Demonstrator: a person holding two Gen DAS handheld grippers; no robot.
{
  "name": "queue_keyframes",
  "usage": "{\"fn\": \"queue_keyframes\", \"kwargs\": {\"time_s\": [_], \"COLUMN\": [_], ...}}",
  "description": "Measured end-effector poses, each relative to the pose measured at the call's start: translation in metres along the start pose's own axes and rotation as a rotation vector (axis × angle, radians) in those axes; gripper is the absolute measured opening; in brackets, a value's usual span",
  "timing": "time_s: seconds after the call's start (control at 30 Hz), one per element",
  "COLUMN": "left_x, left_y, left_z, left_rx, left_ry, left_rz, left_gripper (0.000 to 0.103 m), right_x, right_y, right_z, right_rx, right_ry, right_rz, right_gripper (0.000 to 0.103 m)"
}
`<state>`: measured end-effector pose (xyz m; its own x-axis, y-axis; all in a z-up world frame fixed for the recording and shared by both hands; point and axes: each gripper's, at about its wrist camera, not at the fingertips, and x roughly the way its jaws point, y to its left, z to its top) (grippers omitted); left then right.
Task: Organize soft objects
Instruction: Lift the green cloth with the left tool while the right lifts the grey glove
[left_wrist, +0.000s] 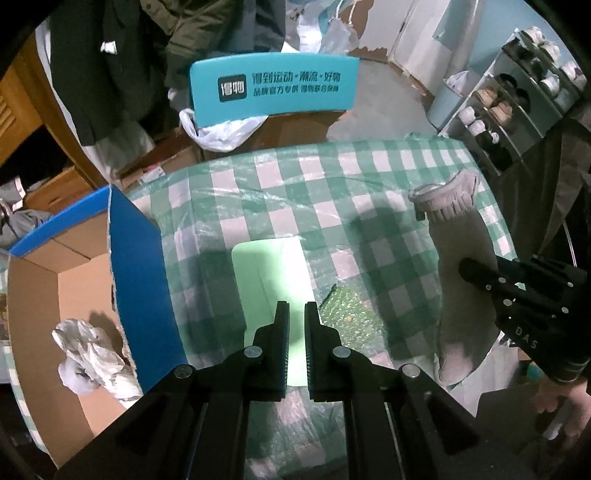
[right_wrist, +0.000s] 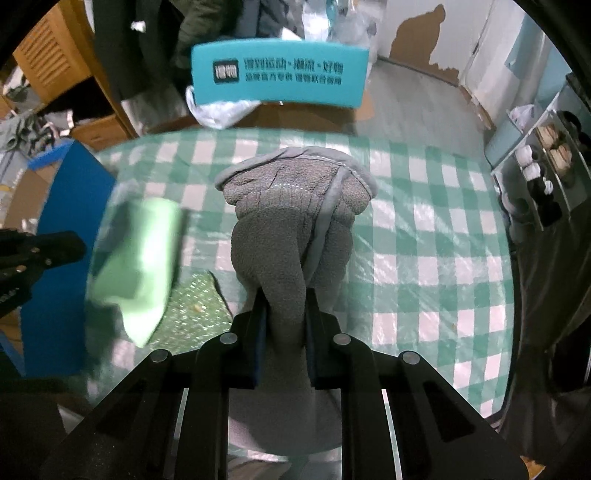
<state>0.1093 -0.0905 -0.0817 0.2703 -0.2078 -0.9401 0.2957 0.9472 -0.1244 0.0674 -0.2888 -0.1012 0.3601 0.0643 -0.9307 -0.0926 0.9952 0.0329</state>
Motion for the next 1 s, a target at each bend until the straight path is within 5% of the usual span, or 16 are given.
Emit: {"fn": "queue_keyframes", "kwargs": {"time_s": [0.17, 0.23, 0.3, 0.57, 1.0], "left_x": [0.009, 0.02, 0.032, 0.069, 0.121], "left_y": [0.002, 0.005, 0.008, 0.01, 0.003], "left_z": [-0.003, -0.004, -0.004, 0.004, 0.009], "left_rx": [-0.009, -0.021, -0.046, -0.105, -0.101], "left_ry": [0.029, 0.065, 0.082, 0.133, 0.216], "left_rz": [0.012, 0.006, -0.009, 0.018, 0.084], "left_gripper": [0.009, 0.02, 0.053, 0.08, 0.082], "right_x": [-0.016, -0.016, -0.014, 0.001, 0.023], "right_y": [0.004, 0.004, 0.003, -0.002, -0.015], "right_z": [0.001, 0.0, -0.002, -0.005, -0.007], "right_rx": [-0.011, -0.011, -0.009, 0.003, 0.029], "right_ry": [-0.032, -0.031, -0.026, -0.001, 0.033], "right_rz": [0.013, 0.015, 0.017, 0.035, 0.054], "right_gripper": [0.015, 0.015, 0.015, 0.015, 0.015]}}
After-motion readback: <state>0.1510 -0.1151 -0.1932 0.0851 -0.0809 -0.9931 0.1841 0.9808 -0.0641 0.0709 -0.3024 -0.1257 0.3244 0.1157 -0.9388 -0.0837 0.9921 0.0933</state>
